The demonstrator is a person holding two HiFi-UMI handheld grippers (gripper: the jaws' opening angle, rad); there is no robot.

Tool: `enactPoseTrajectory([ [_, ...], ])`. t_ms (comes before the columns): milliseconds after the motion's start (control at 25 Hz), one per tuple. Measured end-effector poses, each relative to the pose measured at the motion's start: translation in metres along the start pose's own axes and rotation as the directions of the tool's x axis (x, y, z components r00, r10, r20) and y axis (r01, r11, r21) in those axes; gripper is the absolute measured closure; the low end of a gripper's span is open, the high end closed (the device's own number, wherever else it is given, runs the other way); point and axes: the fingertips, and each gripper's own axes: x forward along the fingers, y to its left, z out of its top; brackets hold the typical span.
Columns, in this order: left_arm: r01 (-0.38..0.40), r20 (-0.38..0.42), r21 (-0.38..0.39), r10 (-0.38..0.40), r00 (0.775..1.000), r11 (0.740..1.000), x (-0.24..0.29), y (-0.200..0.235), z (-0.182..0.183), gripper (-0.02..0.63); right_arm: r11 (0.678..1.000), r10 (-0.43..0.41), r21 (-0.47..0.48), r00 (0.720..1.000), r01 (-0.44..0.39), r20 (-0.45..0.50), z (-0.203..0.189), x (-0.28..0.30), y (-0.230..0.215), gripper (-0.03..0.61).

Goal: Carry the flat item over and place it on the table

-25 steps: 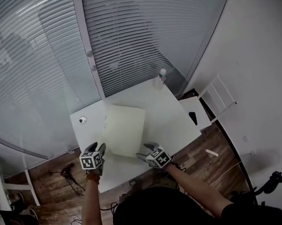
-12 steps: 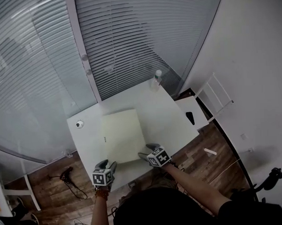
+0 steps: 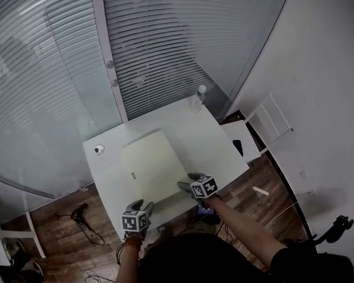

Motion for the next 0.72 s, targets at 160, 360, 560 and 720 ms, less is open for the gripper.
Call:
enactPoseTrajectory([
  [160,-0.013,-0.010,0.042,0.013,1.000,0.999,0.007,0.013,0.019,0.400,1.000,0.008,0.023,1.000,-0.008,0.012,0.014,0.012,-0.009,0.281],
  [360,-0.053,0.067,0.093,0.047,0.997,0.994,-0.020,0.015,0.039,0.400,0.992,0.019,-0.123,0.999,-0.013,0.047,0.040,-0.006,-0.003,0.281],
  [560,-0.110,0.177,0.196,0.075,0.981,0.974,-0.026,0.008,0.067,0.400,0.983,0.038,-0.184,0.986,-0.007,0.164,0.064,-0.022,0.028,0.281],
  [720,-0.097,0.118,0.256,0.069,0.991,0.962,-0.007,0.004,0.065,0.400,0.972,-0.009,-0.233,0.997,0.026,0.074,0.042,-0.001,0.029,0.281],
])
